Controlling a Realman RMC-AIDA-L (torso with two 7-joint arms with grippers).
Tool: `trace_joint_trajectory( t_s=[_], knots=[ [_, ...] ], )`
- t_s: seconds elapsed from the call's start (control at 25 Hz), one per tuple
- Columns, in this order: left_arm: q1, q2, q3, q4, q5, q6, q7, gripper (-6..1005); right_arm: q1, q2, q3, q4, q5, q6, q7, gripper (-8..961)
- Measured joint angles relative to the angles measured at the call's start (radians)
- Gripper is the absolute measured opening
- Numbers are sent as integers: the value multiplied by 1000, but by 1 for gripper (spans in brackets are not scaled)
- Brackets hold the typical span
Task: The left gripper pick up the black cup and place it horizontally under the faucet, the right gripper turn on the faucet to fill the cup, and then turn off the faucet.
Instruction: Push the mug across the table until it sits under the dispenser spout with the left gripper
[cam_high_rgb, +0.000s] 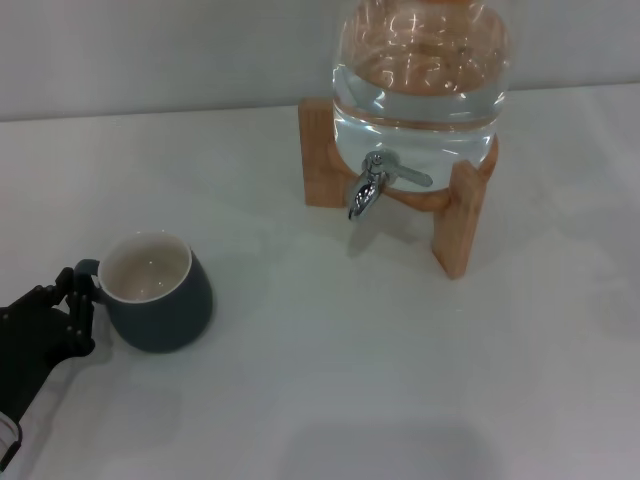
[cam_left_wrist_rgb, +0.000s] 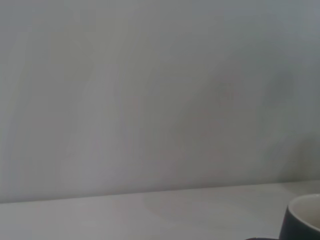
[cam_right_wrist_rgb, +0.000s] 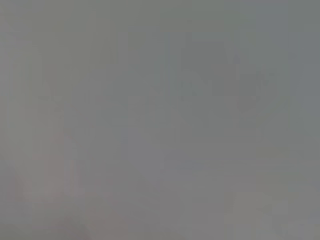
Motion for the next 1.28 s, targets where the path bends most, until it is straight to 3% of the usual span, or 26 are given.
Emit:
trace_joint_trajectory(
  t_s=[1.28],
  knots=[
    [-17, -2, 0, -6, 0, -23, -2, 101, -2, 0, 2, 1, 0, -4, 0, 842]
  ],
)
